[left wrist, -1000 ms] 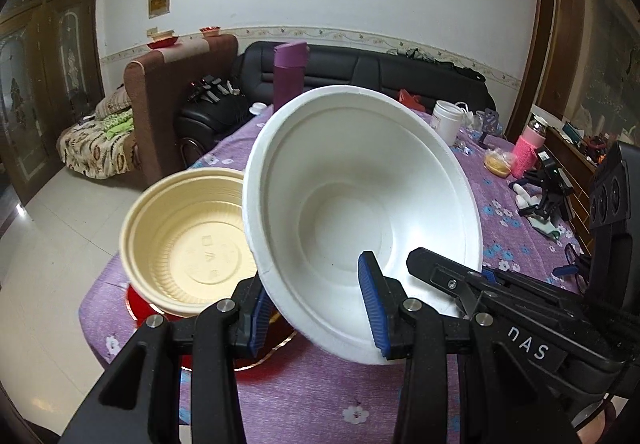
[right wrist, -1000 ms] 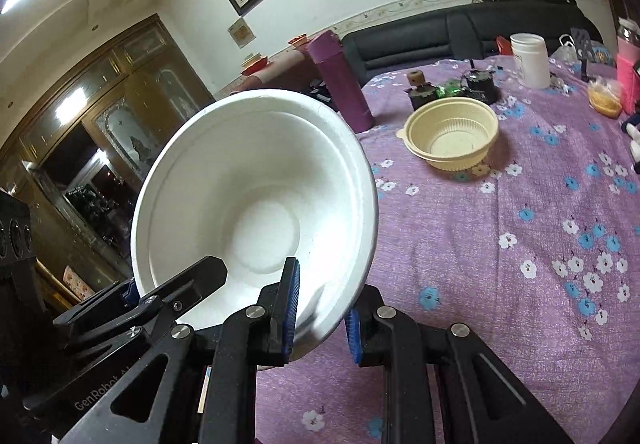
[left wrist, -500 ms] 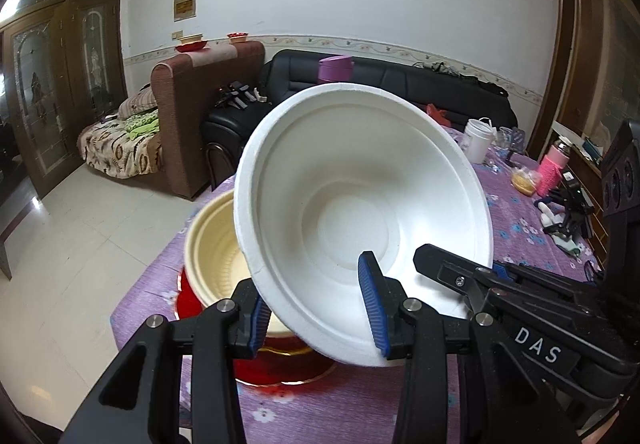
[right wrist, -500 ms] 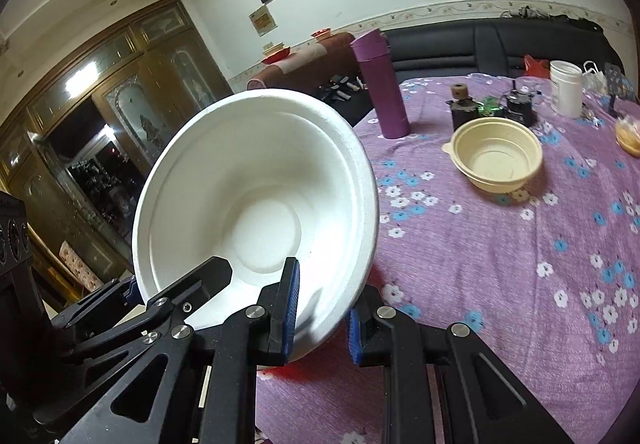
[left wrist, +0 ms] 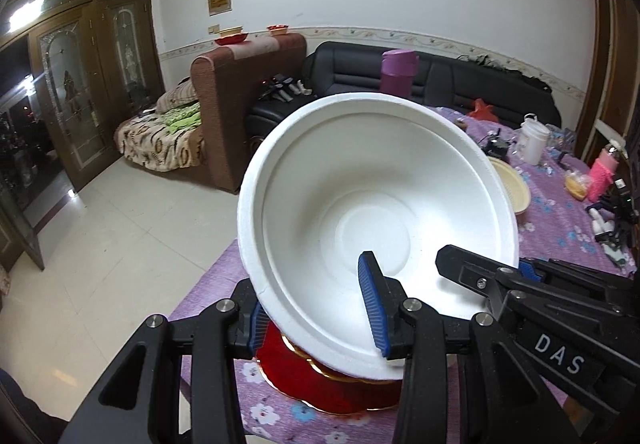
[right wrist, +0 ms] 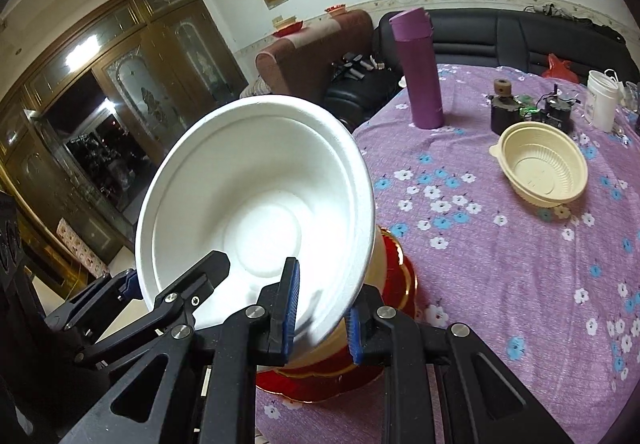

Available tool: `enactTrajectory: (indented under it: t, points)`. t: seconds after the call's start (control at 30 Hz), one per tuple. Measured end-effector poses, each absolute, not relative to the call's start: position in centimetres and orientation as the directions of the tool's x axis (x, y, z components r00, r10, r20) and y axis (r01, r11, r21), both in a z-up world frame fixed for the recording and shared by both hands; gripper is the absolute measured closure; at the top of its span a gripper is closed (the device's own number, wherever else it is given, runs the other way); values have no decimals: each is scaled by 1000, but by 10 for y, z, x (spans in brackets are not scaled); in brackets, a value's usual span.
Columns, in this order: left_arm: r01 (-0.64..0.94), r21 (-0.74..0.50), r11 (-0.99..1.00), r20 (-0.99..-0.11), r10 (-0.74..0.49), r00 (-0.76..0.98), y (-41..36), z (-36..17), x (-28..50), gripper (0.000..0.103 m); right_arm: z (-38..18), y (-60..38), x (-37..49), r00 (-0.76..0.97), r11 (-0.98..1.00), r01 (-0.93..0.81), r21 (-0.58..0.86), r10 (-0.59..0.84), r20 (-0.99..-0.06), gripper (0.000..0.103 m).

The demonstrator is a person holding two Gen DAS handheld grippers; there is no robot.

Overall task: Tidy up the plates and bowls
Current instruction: 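Carry the white bowl with both tools and lower it into the beige bowl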

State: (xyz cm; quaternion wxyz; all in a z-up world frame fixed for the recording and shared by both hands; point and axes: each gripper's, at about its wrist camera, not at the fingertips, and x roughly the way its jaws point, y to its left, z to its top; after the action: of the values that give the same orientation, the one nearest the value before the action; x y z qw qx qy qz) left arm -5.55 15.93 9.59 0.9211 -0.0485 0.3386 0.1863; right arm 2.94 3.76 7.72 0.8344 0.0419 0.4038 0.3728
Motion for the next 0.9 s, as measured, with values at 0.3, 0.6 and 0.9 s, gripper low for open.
enactTrajectory:
  t: [0.3, 0.6, 0.9]
  points:
    - [-397, 73, 915, -664, 341, 665, 165, 81, -49, 63, 63, 41, 40, 379, 738, -554, 384, 635, -673, 80]
    - [-417, 82, 905, -658, 363, 659, 168, 78, -47, 59, 61, 39, 40, 412, 747, -544, 382, 635, -653, 79]
    - [-453, 88, 887, -607, 408, 682, 164, 85, -58, 30, 65, 22, 37, 510, 764, -511, 395, 639, -576, 26]
